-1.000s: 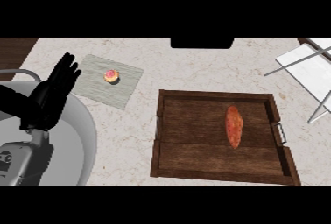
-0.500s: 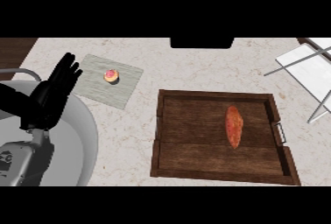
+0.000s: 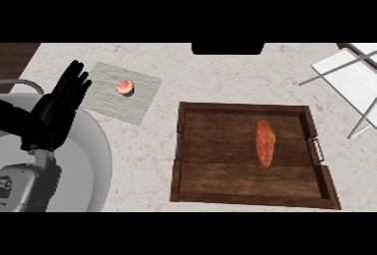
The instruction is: Pick the bell pepper from the tray and place it in the tiered shelf
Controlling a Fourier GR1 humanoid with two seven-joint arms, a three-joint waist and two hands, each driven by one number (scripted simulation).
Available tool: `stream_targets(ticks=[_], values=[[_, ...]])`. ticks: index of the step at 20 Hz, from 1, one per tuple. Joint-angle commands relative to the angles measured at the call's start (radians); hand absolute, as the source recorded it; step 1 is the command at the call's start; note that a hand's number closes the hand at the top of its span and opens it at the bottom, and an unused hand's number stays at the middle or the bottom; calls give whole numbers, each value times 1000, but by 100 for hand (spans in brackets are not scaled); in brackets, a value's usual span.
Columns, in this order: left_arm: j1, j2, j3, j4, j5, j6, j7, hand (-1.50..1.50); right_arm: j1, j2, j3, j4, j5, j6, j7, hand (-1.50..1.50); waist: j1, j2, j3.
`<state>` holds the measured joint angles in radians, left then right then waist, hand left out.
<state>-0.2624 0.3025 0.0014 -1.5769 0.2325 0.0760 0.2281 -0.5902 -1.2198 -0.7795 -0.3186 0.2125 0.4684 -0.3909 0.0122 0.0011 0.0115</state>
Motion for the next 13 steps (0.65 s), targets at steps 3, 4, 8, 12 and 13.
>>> stream_targets(ticks=[3,4,8,12,13], values=[[-3,2,10,52,-23,9,5,0,84,-126,-69,100,-60,210,-93,-150,-16,8,-5],[19,-12,3,54,-35,23,-5,0,100,-121,-71,107,-65,245,-118,-150,-16,7,-4],[34,11,31,33,-12,-2,-4,0,188,-112,-60,67,-49,249,-267,-150,-15,5,-2],[17,14,44,63,-16,-15,-2,0,249,-121,-47,31,-48,285,-354,-150,-31,3,-3],[79,24,54,70,-2,-52,-38,0,281,-93,-35,16,-38,268,-395,-150,-29,2,-4]])
